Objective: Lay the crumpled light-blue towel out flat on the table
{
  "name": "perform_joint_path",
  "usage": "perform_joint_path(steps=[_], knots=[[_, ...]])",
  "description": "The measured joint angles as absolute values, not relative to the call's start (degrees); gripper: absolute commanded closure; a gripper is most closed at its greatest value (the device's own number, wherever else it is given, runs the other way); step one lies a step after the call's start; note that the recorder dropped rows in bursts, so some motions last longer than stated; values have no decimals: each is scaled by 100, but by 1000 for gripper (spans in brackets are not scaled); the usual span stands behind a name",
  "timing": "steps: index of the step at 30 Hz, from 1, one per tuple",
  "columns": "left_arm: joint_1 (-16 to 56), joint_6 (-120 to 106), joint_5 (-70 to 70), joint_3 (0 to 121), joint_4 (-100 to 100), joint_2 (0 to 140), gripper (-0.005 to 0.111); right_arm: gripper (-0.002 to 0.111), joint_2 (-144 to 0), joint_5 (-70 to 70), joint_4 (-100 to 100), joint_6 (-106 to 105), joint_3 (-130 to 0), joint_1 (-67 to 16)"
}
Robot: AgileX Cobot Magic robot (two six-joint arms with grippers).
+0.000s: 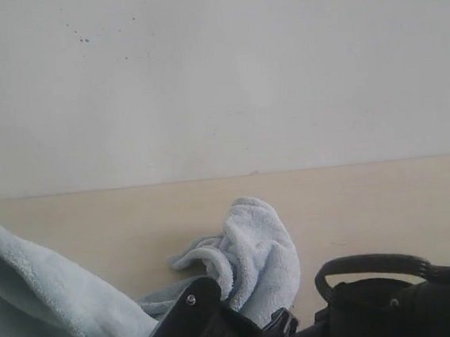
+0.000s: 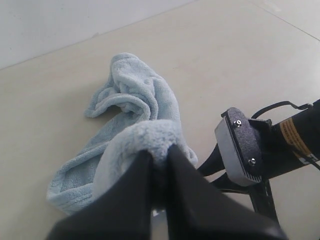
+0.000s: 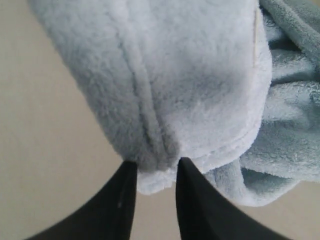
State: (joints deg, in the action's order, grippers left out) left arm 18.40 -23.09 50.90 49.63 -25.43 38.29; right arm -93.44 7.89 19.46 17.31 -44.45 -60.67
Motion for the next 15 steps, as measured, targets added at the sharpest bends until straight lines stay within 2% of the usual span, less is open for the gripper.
perform_joint_path(steps=[3,7,8,15], knots=[[1840,-2309,5090,4963,-2543,3829,103,79,-9344,805,1955,1966,-4445,-6067],[1840,-2309,5090,4963,-2543,3829,103,55,-9344,940,1955,2027,-4445,-6260],[1840,-2309,5090,4963,-2543,3829,103,52,-9344,940,1955,2027,-4445,-6347],[1840,-2309,5090,4963,-2543,3829,103,59,-9344,892,1955,2027,-4445,-6567]])
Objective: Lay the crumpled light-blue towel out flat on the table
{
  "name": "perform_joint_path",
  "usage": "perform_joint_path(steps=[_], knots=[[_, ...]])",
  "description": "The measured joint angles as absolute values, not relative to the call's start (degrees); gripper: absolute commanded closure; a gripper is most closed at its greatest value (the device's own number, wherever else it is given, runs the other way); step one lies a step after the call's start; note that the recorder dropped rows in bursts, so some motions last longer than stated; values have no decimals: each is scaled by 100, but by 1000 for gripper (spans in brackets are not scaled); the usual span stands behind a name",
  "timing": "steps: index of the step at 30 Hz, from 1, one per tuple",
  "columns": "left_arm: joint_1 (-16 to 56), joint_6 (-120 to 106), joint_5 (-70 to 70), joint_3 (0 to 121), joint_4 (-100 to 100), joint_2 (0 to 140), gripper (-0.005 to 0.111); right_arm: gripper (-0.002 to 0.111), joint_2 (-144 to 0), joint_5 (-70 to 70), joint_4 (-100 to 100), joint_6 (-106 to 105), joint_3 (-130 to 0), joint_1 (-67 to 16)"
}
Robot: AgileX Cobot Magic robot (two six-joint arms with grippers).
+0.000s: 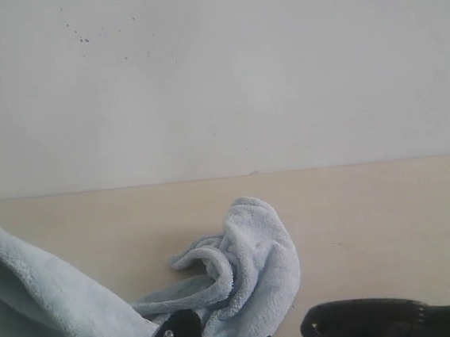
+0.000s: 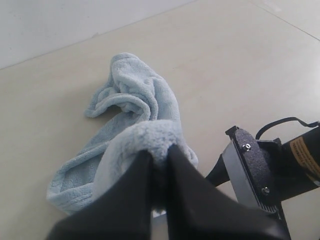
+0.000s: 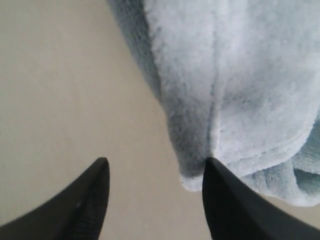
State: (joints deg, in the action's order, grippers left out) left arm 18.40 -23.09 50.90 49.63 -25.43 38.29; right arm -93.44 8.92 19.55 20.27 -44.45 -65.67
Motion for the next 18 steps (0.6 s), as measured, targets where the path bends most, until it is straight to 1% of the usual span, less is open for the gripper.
perform_joint_path(steps=[5,14,15,16,17,18], knots=[[1840,-2309,5090,4963,-2543,3829,103,72,-9344,651,2056,2027,-4445,-6567],[1840,-2309,5199,4963,-2543,3829,103,74,-9344,452,2088,2103,-4445,-6225],[1840,-2309,5208,4963,-2543,3829,103,78,-9344,440,2088,2103,-4445,-6198],[1840,-2309,5221,4963,-2543,3829,103,83,-9344,429,2088,2103,-4445,-6159],[1840,-2309,5220,4963,-2543,3829,103,92,-9344,415,2088,2103,-4445,-6121],[1840,-2309,5220,4963,-2543,3829,103,98,-9344,404,2088,2103,-4445,-6082]])
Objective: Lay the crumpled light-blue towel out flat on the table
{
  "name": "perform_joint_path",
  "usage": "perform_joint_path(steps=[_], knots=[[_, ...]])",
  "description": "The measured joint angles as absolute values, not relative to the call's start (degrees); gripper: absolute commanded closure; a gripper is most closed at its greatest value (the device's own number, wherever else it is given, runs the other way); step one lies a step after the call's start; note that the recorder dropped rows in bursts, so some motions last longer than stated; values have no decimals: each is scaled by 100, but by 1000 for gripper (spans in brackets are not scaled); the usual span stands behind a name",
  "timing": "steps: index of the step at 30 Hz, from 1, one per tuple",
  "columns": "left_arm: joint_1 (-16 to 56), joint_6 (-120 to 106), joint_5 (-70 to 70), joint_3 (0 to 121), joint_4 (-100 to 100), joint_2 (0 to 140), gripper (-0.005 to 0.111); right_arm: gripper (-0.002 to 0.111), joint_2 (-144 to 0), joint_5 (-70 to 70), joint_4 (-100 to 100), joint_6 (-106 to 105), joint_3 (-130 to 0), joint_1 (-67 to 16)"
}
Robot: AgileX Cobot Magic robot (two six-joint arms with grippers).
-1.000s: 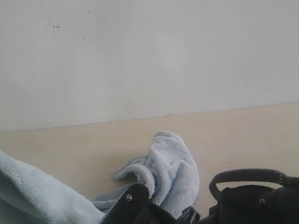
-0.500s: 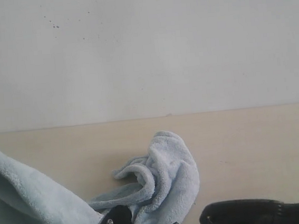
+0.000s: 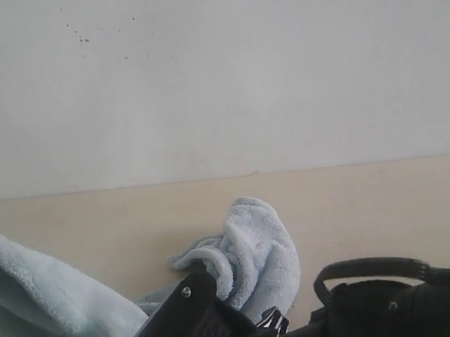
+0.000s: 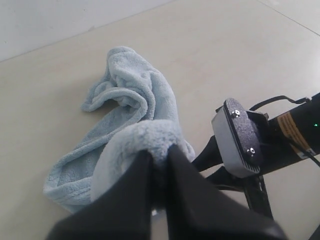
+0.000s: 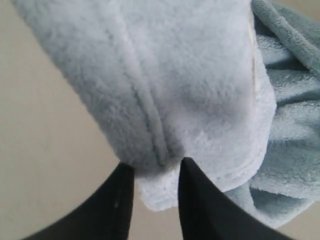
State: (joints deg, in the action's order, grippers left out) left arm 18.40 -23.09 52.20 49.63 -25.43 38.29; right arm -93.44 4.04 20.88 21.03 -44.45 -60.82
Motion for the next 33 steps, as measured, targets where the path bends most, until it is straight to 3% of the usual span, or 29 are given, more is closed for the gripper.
perform_joint_path(steps=[2,11,21,33], knots=[[1840,-2309,5220,4963,-2543,3829,103,109,-9344,392,2099,2114,-4445,-5998],[1840,-2309,5231,4963,-2543,3829,103,93,-9344,219,2099,2330,-4534,-5633],[1840,-2309,5533,4920,-2761,3818,103,94,-9344,650,2099,2257,-5510,-5522],[1840,-2392,5671,3502,-3158,3645,103,93,-9344,1119,2099,2138,-5746,-5522]])
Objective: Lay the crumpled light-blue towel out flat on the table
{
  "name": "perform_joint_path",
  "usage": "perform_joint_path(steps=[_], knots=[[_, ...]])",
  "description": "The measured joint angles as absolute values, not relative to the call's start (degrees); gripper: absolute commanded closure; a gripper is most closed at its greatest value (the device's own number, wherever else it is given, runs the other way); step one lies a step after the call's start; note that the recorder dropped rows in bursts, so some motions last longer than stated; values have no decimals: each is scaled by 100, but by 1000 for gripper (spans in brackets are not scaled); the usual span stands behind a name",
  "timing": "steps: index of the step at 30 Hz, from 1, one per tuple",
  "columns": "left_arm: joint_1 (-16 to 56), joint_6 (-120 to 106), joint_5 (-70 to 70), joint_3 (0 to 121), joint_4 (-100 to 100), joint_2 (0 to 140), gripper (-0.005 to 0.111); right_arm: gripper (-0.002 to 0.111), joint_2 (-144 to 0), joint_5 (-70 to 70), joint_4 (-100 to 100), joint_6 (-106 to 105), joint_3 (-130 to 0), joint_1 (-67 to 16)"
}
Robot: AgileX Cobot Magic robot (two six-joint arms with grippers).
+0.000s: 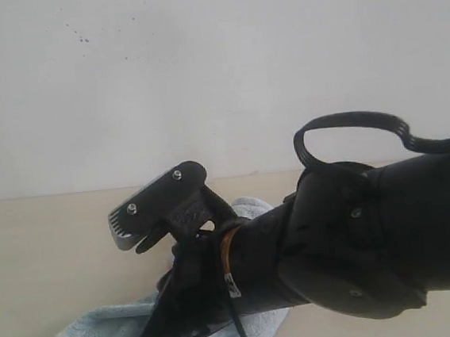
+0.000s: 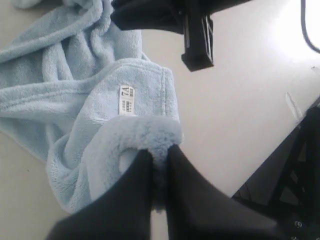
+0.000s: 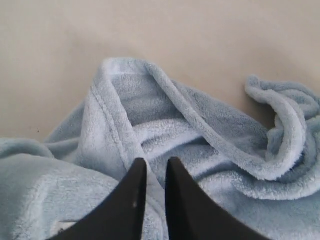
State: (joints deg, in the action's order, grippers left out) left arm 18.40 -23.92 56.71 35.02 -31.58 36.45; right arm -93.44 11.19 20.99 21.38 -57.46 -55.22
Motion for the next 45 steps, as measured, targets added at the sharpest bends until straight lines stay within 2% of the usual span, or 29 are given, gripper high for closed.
perform_joint_path(steps=[9,17,19,23,25,34,45], knots=[[1840,-2471,5649,3353,-3158,3629,103,93,-9344,2697,2099,1899,-5749,-5522],[1840,-2517,5649,3353,-3158,3631,103,93,-9344,3078,1688,1784,-5660,-5522],[1840,-2550,5649,3353,-3158,3631,103,85,-9344,3031,1593,1755,-5507,-5522],[1840,-2603,5649,3353,-3158,3631,103,59,-9344,2747,1419,1723,-5176,-5522],[1840,-2618,5649,3353,-3158,3631,103,54,-9344,2606,1341,1723,-5071,-5516],[1840,-2689,5649,3353,-3158,3631,103,54,-9395,2153,1287,1712,-5003,-5516],[1840,-2760,5649,3353,-3158,3631,103,54,-10141,1886,1287,1712,-5003,-5508]])
